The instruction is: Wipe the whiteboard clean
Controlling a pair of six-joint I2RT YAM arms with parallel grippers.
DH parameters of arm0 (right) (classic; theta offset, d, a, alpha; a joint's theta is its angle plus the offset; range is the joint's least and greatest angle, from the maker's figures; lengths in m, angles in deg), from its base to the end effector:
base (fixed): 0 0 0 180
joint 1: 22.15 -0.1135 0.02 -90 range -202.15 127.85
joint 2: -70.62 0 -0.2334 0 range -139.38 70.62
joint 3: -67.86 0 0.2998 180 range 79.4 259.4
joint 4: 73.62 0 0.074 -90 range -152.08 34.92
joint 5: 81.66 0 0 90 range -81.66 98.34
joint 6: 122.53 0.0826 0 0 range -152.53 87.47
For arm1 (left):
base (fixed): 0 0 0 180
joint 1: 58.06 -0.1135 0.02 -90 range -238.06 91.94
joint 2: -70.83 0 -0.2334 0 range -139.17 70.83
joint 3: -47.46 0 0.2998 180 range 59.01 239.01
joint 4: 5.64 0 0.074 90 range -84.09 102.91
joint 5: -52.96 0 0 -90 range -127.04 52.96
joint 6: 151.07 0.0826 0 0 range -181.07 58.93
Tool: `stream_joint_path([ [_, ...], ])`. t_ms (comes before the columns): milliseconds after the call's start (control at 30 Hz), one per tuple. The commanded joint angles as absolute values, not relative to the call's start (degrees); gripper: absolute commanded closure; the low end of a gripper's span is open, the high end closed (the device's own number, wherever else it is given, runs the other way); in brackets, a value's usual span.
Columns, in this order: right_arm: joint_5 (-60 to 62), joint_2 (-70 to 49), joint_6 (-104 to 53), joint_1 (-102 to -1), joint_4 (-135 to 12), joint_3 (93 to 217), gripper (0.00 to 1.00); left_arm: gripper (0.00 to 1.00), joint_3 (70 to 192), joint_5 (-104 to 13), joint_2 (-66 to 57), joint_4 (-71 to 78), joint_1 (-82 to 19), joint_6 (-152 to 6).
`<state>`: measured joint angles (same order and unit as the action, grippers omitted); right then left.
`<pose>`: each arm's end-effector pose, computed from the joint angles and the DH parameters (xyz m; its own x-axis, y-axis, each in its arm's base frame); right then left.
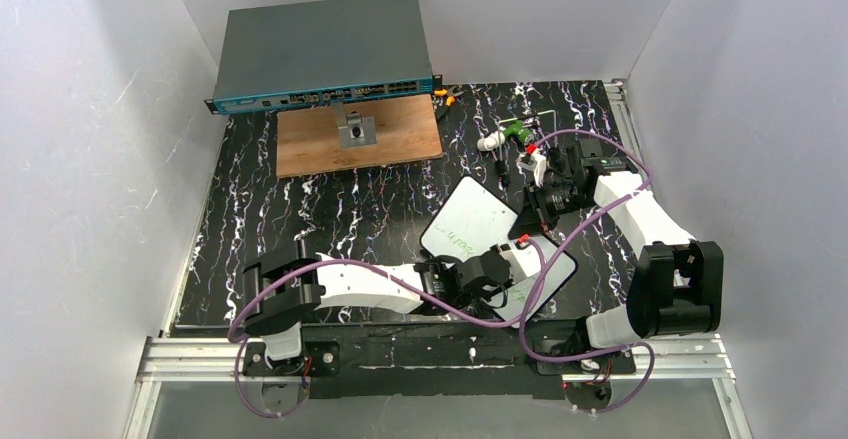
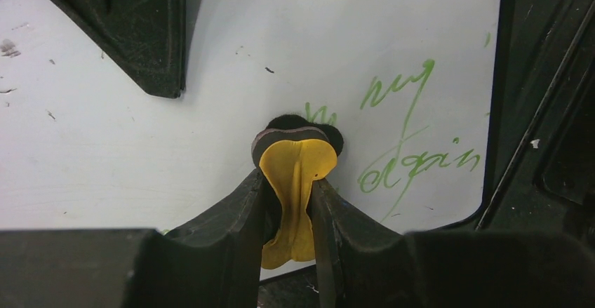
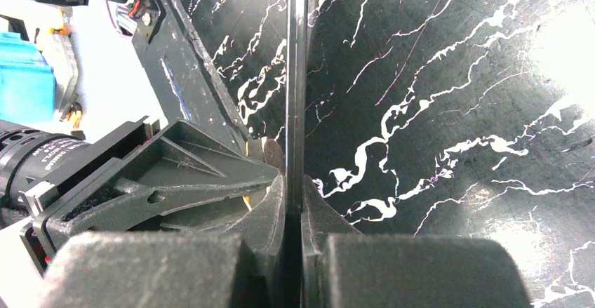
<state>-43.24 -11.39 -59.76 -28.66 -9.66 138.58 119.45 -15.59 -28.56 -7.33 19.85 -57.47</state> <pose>0.3041 0.0998 0.1647 -0.7314 -0.3696 -0.5731 -0.6785 0.4787 0.5572 0.1259 -0.4437 0.1404 -0.0379 0.4558 -0.8893 0.8451 0.4895 0.2149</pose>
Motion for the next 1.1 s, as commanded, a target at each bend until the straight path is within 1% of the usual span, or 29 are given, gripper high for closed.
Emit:
stream_joint_path([
  [0, -44.93, -9.99, -63.01, -28.86, -12.42, 140.22, 0.99, 1.0, 117.95, -14.04, -25.45, -10.1, 20.13, -58.44],
  [167, -44.93, -9.99, -62.96, -28.88, -12.42, 140.22, 0.99, 1.0, 115.54, -13.62, -22.72, -11.34, 18.16, -60.32],
  [467, -45.01, -9.54, -63.01, -28.75, -12.42, 140.16, 0.99, 1.0, 112.48, -18.73, -19.61, -12.06, 14.04, -65.35],
  [800, -45.21, -9.16, -62.97, -28.35, -12.38, 140.22, 0.99, 1.0, 113.9, -21.9, -21.83, -14.06, 14.86, -66.61],
  [1067, -45.61, -9.39, -63.17, -28.31, -12.07, 140.32, 0.99, 1.0, 115.5, -21.24, -23.74, -14.27, 17.14, -66.67],
])
